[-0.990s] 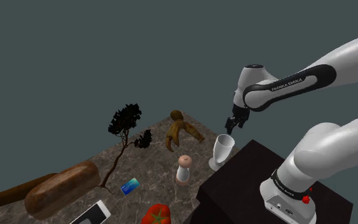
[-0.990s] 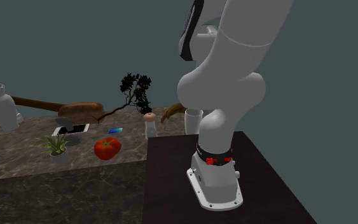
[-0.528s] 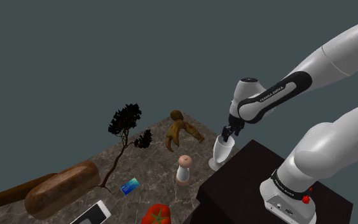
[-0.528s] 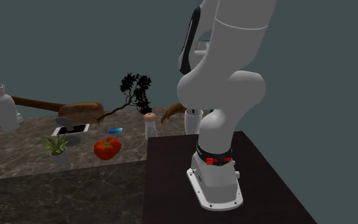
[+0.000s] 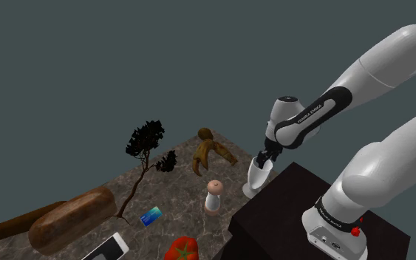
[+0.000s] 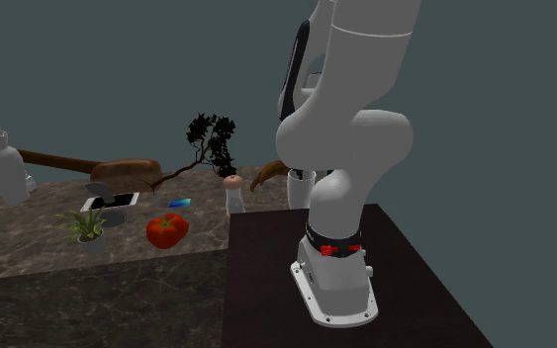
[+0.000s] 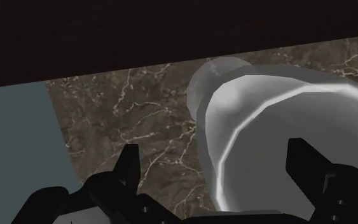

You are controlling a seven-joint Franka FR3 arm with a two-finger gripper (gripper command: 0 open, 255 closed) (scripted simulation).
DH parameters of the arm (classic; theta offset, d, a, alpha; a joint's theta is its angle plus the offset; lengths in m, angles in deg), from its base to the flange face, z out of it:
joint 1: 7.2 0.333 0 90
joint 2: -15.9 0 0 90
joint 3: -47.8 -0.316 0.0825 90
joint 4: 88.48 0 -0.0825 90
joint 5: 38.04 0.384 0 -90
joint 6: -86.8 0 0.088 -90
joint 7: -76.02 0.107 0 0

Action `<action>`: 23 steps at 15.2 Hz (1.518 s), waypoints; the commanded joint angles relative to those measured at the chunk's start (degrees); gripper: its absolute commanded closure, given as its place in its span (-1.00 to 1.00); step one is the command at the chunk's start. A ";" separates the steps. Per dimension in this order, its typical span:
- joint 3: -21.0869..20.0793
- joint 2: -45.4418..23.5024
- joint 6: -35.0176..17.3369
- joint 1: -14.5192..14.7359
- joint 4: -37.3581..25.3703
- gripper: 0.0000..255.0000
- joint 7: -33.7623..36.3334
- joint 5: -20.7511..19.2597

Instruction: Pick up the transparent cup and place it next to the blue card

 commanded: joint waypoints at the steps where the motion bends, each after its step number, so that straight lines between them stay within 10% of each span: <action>1: -0.01 -0.04 -0.06 0.02 0.01 -1.00 0.02 0.01; 3: -0.01 -0.02 -0.04 0.01 0.01 -1.00 0.01 0.01; 4: -0.01 -0.02 -0.04 0.01 0.01 1.00 0.01 0.01; 13: -0.01 -0.04 -0.06 0.02 0.01 1.00 0.02 0.01; 23: -0.81 11.50 12.77 -0.70 -1.30 1.00 0.62 -0.64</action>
